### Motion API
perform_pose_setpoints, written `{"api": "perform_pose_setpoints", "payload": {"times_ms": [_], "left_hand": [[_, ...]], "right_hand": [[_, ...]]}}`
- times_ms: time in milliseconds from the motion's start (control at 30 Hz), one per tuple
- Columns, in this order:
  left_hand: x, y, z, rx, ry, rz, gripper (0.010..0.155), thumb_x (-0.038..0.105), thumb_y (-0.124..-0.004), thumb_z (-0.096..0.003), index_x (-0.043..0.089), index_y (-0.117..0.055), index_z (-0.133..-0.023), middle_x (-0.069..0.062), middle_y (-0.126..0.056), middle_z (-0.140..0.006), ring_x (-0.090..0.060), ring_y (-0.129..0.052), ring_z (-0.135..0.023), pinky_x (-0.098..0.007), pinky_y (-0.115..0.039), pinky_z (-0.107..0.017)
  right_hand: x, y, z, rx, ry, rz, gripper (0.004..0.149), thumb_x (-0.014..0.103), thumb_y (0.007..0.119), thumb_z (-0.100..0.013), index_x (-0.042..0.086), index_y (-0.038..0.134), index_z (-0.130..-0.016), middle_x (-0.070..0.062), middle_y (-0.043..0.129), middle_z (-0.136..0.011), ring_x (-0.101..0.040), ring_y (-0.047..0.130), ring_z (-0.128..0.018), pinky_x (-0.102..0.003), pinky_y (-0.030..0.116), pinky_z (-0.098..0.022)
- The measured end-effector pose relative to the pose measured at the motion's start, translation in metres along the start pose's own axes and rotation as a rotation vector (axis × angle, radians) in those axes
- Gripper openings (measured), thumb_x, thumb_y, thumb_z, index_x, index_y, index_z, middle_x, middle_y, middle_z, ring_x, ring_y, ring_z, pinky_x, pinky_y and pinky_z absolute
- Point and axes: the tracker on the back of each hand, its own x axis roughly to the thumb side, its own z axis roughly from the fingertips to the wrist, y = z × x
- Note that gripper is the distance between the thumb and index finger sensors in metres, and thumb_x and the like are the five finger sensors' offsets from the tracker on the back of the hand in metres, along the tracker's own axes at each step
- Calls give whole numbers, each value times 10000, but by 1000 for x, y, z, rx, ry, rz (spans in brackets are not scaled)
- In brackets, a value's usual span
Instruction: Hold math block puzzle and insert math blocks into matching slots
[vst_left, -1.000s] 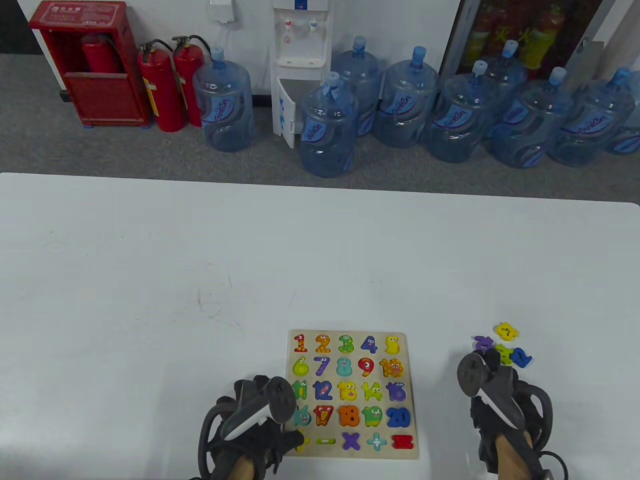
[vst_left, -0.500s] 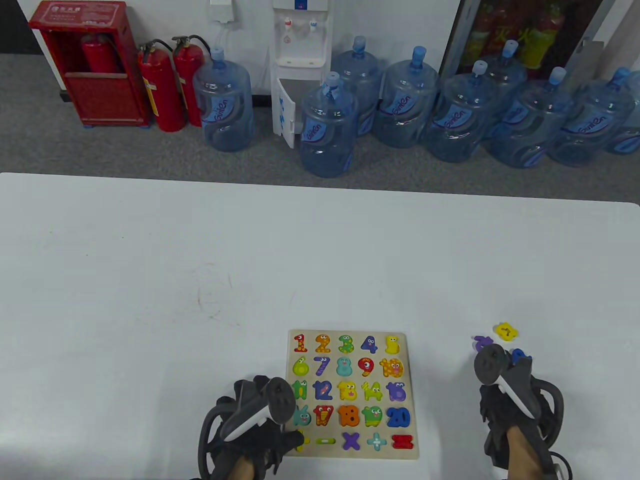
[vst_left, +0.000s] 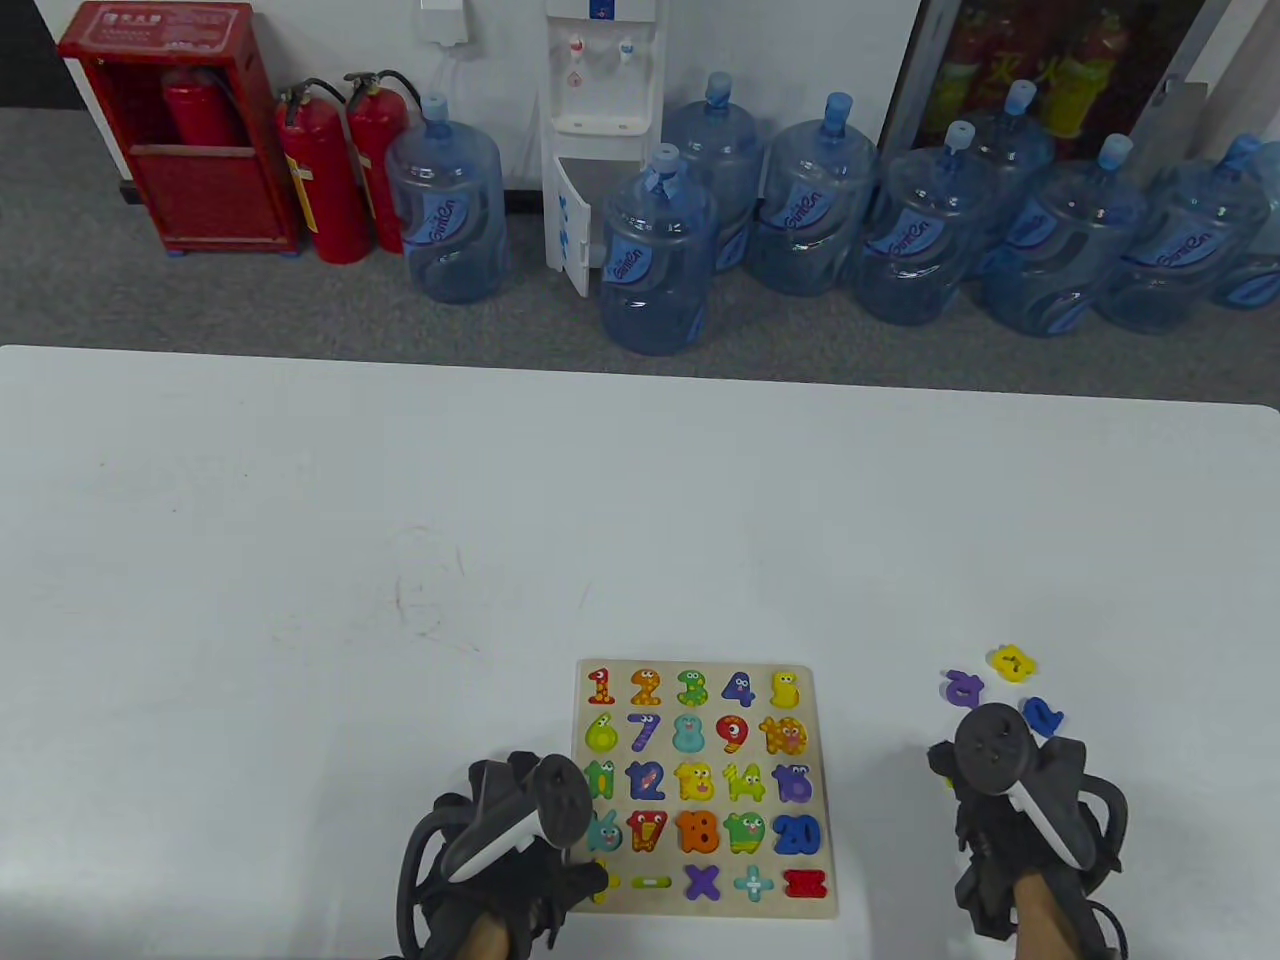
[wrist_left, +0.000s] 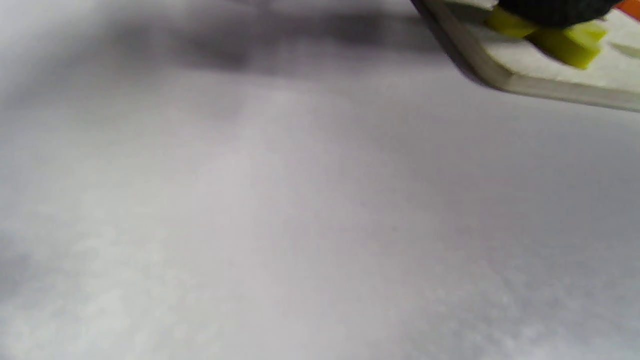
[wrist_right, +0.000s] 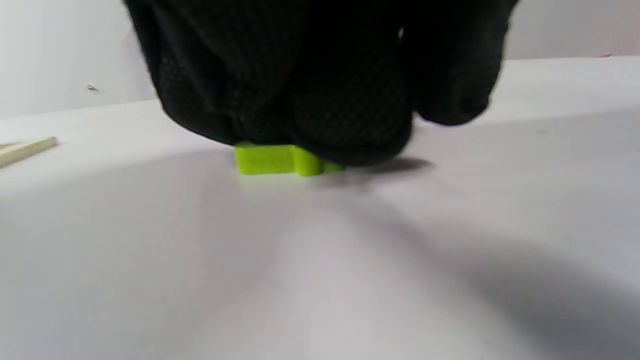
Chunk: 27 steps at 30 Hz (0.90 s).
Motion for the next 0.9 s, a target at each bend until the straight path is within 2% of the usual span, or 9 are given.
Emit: {"api": "perform_pose_setpoints", "payload": {"times_ms": [33, 133, 167, 233, 300, 400, 500, 633, 900], "left_hand": [[0, 0, 0, 0, 0, 0, 920, 616, -653, -343, 282, -159, -1043, -57, -8, -1055, -487, -35, -1004, -748, -234, -700], [0, 0, 0, 0, -1, 0, 922, 616, -655, -342, 280, -161, -1044, -57, -10, -1056, -486, -36, -1005, -748, -236, -701], [0, 0, 0, 0, -1, 1, 921, 615, -655, -343, 280, -161, -1044, -57, -10, -1056, -488, -36, -1004, -748, -234, -701], [0, 0, 0, 0, -1, 0, 921, 616, -653, -343, 280, -159, -1044, -57, -9, -1056, -488, -36, -1005, -748, -234, -701], [0, 0, 0, 0, -1, 0, 921, 615, -654, -343, 279, -161, -1044, -57, -10, -1056, -487, -36, -1004, -748, -235, -700], [0, 0, 0, 0, -1, 1, 922, 615, -655, -343, 280, -160, -1044, -58, -9, -1056, -488, -36, -1004, -748, -234, -701], [0, 0, 0, 0, -1, 1, 920, 615, -654, -343, 280, -160, -1044, -57, -9, -1056, -486, -35, -1005, -747, -234, -701], [0, 0, 0, 0, -1, 0, 921, 615, -653, -344, 278, -159, -1044, -58, -8, -1055, -486, -35, -1005, -748, -234, -700], [0, 0, 1, 0, -2, 0, 920, 615, -652, -343, 278, -159, -1043, -56, -9, -1055, -485, -35, -1005, -748, -233, -701]], "right_hand": [[0, -3, 1, -15, -5, -21, 418, 221, 811, -280, 323, 904, -675, 31, 922, -672, -127, 993, -433, -355, 835, -435], [-2, -12, 8, -204, 45, -39, 415, 233, 807, -281, 333, 904, -672, 37, 936, -666, -118, 994, -415, -345, 838, -425], [-1, -11, 9, -223, 56, -8, 416, 236, 804, -287, 338, 897, -679, 45, 929, -676, -117, 990, -433, -345, 834, -438], [-1, -5, 7, -190, 55, 43, 426, 249, 801, -293, 339, 881, -702, 44, 910, -713, -129, 983, -491, -355, 825, -461], [0, 0, 5, -132, 48, 68, 516, 347, 813, -269, 319, 823, -784, 15, 845, -815, -159, 957, -582, -367, 812, -479], [2, 7, 2, -42, 33, 104, 574, 390, 831, -245, 299, 803, -811, -11, 818, -849, -176, 948, -597, -377, 810, -472], [8, 11, 3, -35, 39, 205, 628, 413, 848, -220, 288, 780, -832, -17, 803, -856, -161, 929, -600, -373, 805, -473], [18, 14, 4, -27, 7, 245, 621, 365, 865, -217, 284, 778, -826, 2, 812, -835, -166, 929, -594, -368, 799, -487], [24, 13, 8, 29, -99, 170, 615, 200, 897, -232, 411, 759, -792, 151, 768, -874, -147, 839, -754, -405, 716, -635]]}}
